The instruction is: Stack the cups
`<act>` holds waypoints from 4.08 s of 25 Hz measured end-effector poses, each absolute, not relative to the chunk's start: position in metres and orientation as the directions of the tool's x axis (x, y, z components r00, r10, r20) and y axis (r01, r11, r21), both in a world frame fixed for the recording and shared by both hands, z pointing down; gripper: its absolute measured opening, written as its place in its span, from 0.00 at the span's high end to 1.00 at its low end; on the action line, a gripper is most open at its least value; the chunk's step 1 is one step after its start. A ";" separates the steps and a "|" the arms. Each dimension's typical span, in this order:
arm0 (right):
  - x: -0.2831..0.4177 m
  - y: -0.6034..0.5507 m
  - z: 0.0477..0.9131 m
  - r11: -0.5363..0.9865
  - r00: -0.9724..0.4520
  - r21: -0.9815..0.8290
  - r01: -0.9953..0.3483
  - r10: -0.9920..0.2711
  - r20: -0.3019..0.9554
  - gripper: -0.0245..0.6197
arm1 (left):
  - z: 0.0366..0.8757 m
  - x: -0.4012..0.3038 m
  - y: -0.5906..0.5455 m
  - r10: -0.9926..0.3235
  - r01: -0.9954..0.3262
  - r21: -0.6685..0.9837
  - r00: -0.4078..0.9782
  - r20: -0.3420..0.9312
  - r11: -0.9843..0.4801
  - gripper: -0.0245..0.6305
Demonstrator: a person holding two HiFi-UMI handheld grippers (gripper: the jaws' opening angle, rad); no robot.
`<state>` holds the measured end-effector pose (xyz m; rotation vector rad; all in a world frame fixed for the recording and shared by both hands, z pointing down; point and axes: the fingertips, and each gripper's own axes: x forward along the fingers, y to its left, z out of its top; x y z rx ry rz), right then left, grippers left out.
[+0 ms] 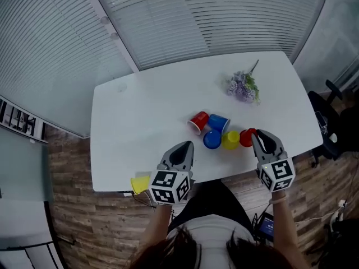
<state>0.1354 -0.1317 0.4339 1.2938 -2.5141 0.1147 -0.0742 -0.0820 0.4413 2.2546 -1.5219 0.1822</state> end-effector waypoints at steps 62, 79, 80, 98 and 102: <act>-0.002 -0.198 0.560 0.844 -0.288 -0.369 -0.389 0.269 0.919 0.51 | 0.480 -0.140 -0.134 -0.870 -0.922 0.378 0.253 0.423 -0.084 0.94; -0.006 -0.209 0.571 0.815 -0.250 -0.426 -0.393 0.351 0.902 0.53 | 0.488 -0.147 -0.143 -0.867 -0.923 0.379 0.241 0.436 -0.066 0.94; -0.007 -0.211 0.569 0.815 -0.266 -0.423 -0.396 0.340 0.902 0.53 | 0.488 -0.147 -0.144 -0.867 -0.923 0.379 0.243 0.435 -0.068 0.94; -0.002 -0.234 0.514 0.816 -0.530 -0.343 -0.465 0.053 0.847 0.54 | 0.473 -0.134 -0.128 -0.865 -0.921 0.363 0.293 0.407 -0.141 0.94; -0.001 -0.232 0.495 0.824 -0.595 -0.327 -0.464 -0.016 0.804 0.54 | 0.469 -0.128 -0.122 -0.860 -0.919 0.357 0.315 0.402 -0.170 0.94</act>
